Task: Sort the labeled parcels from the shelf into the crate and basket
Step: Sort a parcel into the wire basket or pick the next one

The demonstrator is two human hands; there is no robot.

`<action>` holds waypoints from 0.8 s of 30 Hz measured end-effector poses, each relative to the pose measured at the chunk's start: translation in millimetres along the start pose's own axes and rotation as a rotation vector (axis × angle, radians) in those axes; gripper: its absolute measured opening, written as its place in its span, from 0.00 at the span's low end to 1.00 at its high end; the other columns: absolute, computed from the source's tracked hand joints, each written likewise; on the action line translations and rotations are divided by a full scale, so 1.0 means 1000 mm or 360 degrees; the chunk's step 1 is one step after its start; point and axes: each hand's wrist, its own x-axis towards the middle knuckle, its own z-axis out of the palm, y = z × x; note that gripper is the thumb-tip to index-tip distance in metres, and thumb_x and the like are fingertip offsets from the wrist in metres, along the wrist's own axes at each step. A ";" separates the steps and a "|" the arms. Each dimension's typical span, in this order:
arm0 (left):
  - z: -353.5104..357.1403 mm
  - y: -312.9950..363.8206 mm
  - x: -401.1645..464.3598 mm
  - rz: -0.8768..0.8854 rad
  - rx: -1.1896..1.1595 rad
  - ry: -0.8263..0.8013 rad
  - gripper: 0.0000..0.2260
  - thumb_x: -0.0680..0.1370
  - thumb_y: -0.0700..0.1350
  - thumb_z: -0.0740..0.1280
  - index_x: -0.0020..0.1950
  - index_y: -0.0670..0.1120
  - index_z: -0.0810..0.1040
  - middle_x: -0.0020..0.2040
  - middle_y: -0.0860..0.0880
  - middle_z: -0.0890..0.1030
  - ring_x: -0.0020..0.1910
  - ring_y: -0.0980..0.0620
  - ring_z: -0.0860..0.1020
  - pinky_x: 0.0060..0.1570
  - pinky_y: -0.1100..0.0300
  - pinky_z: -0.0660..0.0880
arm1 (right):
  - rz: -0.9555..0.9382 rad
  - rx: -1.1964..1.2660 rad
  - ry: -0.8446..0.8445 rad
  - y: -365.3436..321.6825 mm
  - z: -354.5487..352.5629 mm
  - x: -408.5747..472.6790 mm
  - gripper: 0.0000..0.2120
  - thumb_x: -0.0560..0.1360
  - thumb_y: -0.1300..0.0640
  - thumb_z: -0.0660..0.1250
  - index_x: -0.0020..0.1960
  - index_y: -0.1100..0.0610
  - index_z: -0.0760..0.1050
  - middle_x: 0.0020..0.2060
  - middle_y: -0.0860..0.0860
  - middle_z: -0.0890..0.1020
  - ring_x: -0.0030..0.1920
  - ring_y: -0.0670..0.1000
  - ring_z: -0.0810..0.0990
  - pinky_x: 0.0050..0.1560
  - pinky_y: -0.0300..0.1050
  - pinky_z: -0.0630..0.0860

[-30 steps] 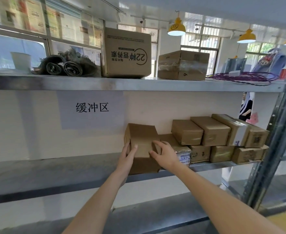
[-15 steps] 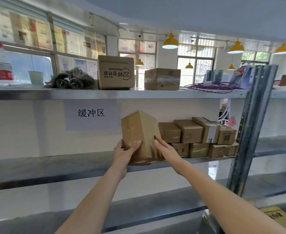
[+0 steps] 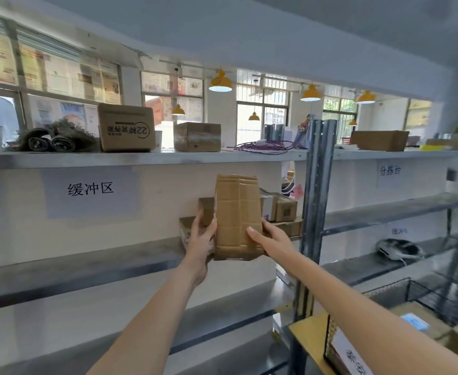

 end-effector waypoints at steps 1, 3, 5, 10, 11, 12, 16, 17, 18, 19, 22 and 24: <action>0.011 -0.001 -0.002 -0.0038 0.0043 0.0036 0.34 0.78 0.59 0.68 0.80 0.64 0.55 0.77 0.48 0.68 0.69 0.46 0.72 0.68 0.41 0.70 | 0.0000 0.0014 0.0047 0.002 -0.013 -0.005 0.25 0.79 0.45 0.67 0.74 0.45 0.66 0.59 0.42 0.78 0.57 0.43 0.78 0.54 0.38 0.80; 0.034 -0.002 -0.006 -0.0189 0.0129 0.0017 0.41 0.76 0.61 0.71 0.82 0.59 0.50 0.79 0.48 0.64 0.75 0.42 0.65 0.72 0.39 0.62 | 0.0017 0.0050 0.0118 0.003 -0.037 -0.017 0.31 0.79 0.46 0.67 0.79 0.44 0.60 0.68 0.47 0.75 0.66 0.51 0.76 0.65 0.53 0.77; 0.053 -0.006 -0.009 -0.0325 0.0124 -0.0122 0.38 0.75 0.61 0.71 0.80 0.53 0.59 0.75 0.47 0.69 0.71 0.42 0.69 0.69 0.41 0.65 | 0.0013 0.0063 0.0161 0.004 -0.058 -0.031 0.32 0.81 0.49 0.66 0.80 0.40 0.55 0.70 0.46 0.71 0.69 0.53 0.73 0.68 0.57 0.74; 0.086 -0.026 -0.004 -0.0056 0.0215 -0.0189 0.32 0.69 0.55 0.79 0.69 0.46 0.74 0.64 0.48 0.80 0.54 0.54 0.78 0.46 0.60 0.74 | -0.0076 -0.0152 0.0350 0.013 -0.098 -0.052 0.26 0.84 0.54 0.62 0.77 0.35 0.59 0.72 0.47 0.66 0.67 0.50 0.70 0.60 0.49 0.78; 0.091 -0.029 -0.001 -0.0029 0.0215 -0.0201 0.35 0.65 0.56 0.81 0.68 0.46 0.74 0.63 0.48 0.81 0.55 0.53 0.79 0.46 0.59 0.76 | -0.0057 -0.0192 0.0375 0.016 -0.103 -0.053 0.25 0.84 0.53 0.60 0.77 0.36 0.60 0.74 0.48 0.66 0.66 0.50 0.70 0.61 0.49 0.78; 0.096 -0.032 0.002 -0.0017 0.0209 -0.0222 0.40 0.62 0.58 0.81 0.69 0.46 0.74 0.62 0.49 0.81 0.56 0.52 0.79 0.49 0.57 0.78 | -0.0026 -0.0207 0.0388 0.018 -0.107 -0.053 0.24 0.84 0.51 0.60 0.77 0.37 0.60 0.74 0.49 0.66 0.67 0.50 0.71 0.62 0.50 0.77; 0.114 -0.039 0.020 -0.0046 0.0242 -0.0314 0.51 0.57 0.60 0.83 0.75 0.52 0.65 0.66 0.50 0.76 0.63 0.47 0.76 0.64 0.45 0.76 | 0.0155 -0.0122 0.0498 0.018 -0.119 -0.046 0.36 0.76 0.33 0.59 0.81 0.44 0.56 0.79 0.49 0.59 0.75 0.56 0.65 0.70 0.56 0.68; 0.118 -0.042 0.026 -0.0056 0.0241 -0.0339 0.50 0.58 0.60 0.82 0.76 0.54 0.65 0.67 0.49 0.75 0.64 0.47 0.75 0.65 0.43 0.75 | 0.0208 -0.0126 0.0519 0.019 -0.122 -0.044 0.39 0.76 0.32 0.59 0.81 0.46 0.54 0.80 0.48 0.57 0.77 0.56 0.63 0.72 0.57 0.65; 0.122 -0.046 0.032 -0.0065 0.0219 -0.0382 0.48 0.59 0.59 0.82 0.75 0.56 0.64 0.66 0.49 0.74 0.64 0.46 0.75 0.65 0.43 0.75 | 0.0242 -0.0144 0.0532 0.022 -0.124 -0.041 0.41 0.75 0.32 0.61 0.82 0.48 0.53 0.80 0.48 0.56 0.77 0.56 0.62 0.73 0.56 0.63; 0.126 -0.049 0.038 -0.0071 0.0189 -0.0439 0.45 0.61 0.59 0.81 0.74 0.59 0.64 0.66 0.49 0.74 0.63 0.46 0.75 0.65 0.42 0.74 | 0.0260 -0.0179 0.0529 0.026 -0.126 -0.039 0.44 0.73 0.32 0.63 0.82 0.48 0.52 0.79 0.49 0.57 0.76 0.56 0.63 0.73 0.55 0.64; 0.139 -0.058 0.055 -0.0113 0.0138 -0.0581 0.38 0.66 0.57 0.80 0.70 0.64 0.64 0.67 0.49 0.74 0.63 0.45 0.76 0.66 0.40 0.74 | 0.0230 -0.0212 0.0531 0.039 -0.133 -0.035 0.44 0.71 0.35 0.69 0.81 0.44 0.54 0.75 0.49 0.66 0.68 0.51 0.73 0.66 0.49 0.74; 0.149 -0.066 0.069 -0.0123 0.0151 -0.0656 0.32 0.72 0.54 0.77 0.70 0.64 0.64 0.68 0.49 0.74 0.63 0.46 0.76 0.65 0.41 0.74 | 0.0200 -0.0191 0.0597 0.045 -0.142 -0.035 0.40 0.75 0.39 0.70 0.81 0.42 0.53 0.72 0.47 0.71 0.63 0.47 0.76 0.61 0.47 0.77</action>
